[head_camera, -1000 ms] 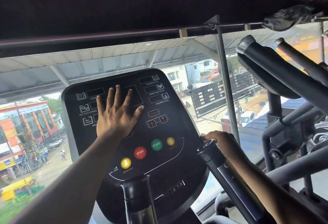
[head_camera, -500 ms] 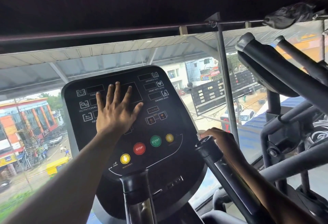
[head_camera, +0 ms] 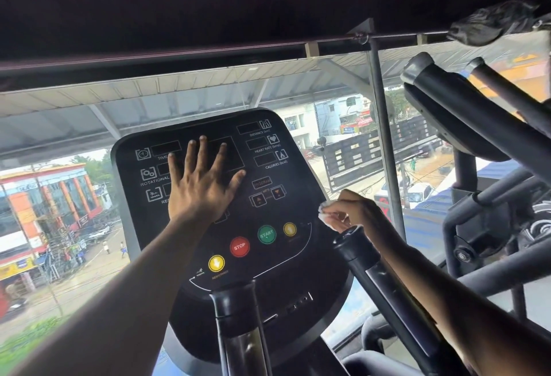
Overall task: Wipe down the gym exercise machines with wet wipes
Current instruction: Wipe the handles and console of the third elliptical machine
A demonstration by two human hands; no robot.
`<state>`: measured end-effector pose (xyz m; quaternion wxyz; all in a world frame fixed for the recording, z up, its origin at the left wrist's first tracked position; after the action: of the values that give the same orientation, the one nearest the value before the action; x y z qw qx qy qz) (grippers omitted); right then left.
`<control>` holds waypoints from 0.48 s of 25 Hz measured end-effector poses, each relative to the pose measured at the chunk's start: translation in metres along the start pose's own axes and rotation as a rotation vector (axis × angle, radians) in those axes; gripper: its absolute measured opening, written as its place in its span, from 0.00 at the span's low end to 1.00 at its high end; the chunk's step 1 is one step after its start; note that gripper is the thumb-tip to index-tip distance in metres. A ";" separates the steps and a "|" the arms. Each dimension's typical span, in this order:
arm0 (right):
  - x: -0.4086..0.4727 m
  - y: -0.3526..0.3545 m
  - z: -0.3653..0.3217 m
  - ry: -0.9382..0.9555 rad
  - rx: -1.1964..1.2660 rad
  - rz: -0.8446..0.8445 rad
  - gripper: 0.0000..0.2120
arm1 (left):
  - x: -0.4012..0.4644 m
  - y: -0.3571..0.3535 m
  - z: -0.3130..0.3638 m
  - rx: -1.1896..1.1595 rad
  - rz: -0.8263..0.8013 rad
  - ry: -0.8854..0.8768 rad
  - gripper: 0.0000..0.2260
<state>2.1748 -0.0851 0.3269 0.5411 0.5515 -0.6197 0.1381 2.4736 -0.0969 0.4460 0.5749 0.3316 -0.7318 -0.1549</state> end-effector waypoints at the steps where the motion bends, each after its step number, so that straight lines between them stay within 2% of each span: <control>1: 0.007 -0.003 0.000 0.004 -0.018 0.015 0.11 | 0.000 0.000 0.000 0.000 0.000 0.001 0.38; 5: 0.047 -0.004 -0.007 0.041 -0.147 0.020 0.04 | 0.001 0.001 0.000 -0.002 0.002 0.003 0.38; 9: 0.113 -0.002 -0.010 0.023 -0.218 -0.032 0.04 | 0.001 -0.001 0.000 -0.005 0.019 0.002 0.38; 12: 0.123 -0.003 -0.012 -0.019 -0.221 -0.068 0.03 | 0.002 -0.002 -0.001 -0.013 0.025 0.006 0.38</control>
<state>2.2078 -0.1426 0.4318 0.5972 0.5106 -0.6169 0.0453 2.4745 -0.0995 0.4467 0.5809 0.3192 -0.7333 -0.1514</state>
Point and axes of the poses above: each hand's wrist, its own x-axis towards the middle knuckle, its own y-axis out of the back of the hand, z = x × y, the point moved 3 cm from there along x, towards the middle knuckle, and after that the axes turned 10 degrees about x, right-handed, at the moved point
